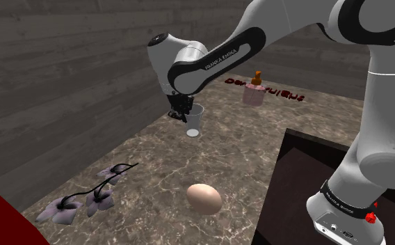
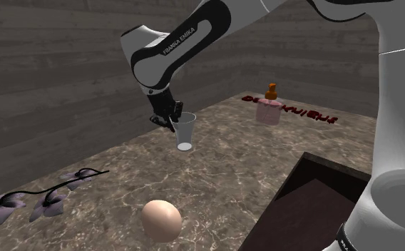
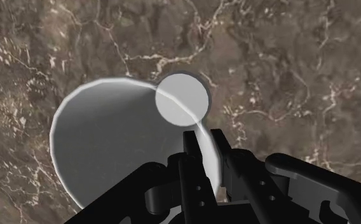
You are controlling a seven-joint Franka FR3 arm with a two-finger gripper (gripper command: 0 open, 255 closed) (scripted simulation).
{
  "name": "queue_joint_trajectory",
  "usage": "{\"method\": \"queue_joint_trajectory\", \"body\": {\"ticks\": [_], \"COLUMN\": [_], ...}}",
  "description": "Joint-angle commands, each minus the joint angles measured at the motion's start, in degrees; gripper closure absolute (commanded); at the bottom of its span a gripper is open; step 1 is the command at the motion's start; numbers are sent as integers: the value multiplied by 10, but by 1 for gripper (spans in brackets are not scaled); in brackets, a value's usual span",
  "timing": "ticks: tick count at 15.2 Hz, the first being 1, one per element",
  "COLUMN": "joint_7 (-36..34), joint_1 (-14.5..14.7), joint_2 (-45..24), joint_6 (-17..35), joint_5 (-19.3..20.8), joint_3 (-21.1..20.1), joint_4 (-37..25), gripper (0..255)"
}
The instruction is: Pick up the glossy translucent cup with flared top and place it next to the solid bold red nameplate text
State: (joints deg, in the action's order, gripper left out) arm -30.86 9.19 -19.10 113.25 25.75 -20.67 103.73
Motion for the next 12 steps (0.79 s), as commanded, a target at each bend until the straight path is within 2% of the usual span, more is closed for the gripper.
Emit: {"method": "queue_joint_trajectory", "body": {"ticks": [1, 12], "joint_7": [0, 29], "joint_1": [0, -2], "joint_2": [0, 31], "joint_6": [0, -67], "joint_5": [0, -22], "joint_3": [0, -7], "joint_4": [0, -43], "gripper": [255, 255]}}
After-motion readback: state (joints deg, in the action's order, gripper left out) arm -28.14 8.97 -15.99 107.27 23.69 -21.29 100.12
